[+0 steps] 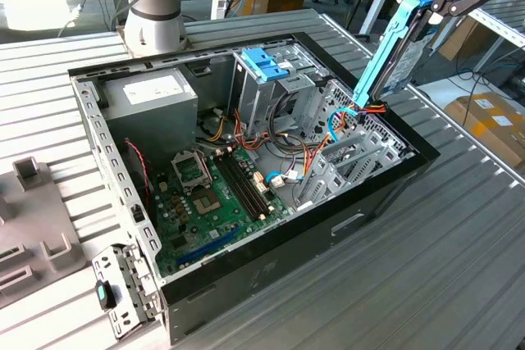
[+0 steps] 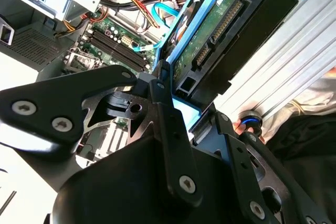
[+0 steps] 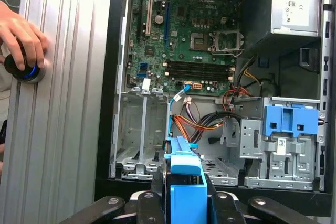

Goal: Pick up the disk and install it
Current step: 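Pick up the disk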

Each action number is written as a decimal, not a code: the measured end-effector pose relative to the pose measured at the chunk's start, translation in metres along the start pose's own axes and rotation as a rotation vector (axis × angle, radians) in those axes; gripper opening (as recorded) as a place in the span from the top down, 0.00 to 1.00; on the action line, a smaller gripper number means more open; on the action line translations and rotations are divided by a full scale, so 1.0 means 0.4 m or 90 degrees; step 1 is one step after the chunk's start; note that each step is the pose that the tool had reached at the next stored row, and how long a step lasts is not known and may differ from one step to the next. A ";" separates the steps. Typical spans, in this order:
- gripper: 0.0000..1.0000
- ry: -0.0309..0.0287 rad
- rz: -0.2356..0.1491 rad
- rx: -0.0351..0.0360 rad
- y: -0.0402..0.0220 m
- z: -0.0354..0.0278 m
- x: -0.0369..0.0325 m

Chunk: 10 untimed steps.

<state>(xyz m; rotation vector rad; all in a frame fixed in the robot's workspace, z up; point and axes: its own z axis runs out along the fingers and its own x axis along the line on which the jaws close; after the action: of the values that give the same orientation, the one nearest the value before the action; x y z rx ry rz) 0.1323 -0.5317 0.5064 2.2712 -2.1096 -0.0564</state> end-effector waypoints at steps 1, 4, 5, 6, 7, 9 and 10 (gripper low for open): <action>0.63 0.0000 0.000 0.0000 0.000 0.000 0.002; 0.63 0.0001 0.000 0.0000 0.000 0.000 0.008; 0.63 0.0000 0.000 0.0000 0.000 0.000 0.010; 0.63 0.0000 0.000 0.0000 0.000 0.000 0.012; 0.63 0.0000 0.000 0.0000 0.000 0.000 0.016; 0.63 0.0000 0.000 0.0000 0.000 0.000 0.019; 0.63 0.0000 0.000 0.0000 0.000 0.000 0.021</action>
<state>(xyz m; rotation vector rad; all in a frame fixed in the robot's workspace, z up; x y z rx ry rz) 0.1328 -0.5402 0.5062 2.2713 -2.1096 -0.0565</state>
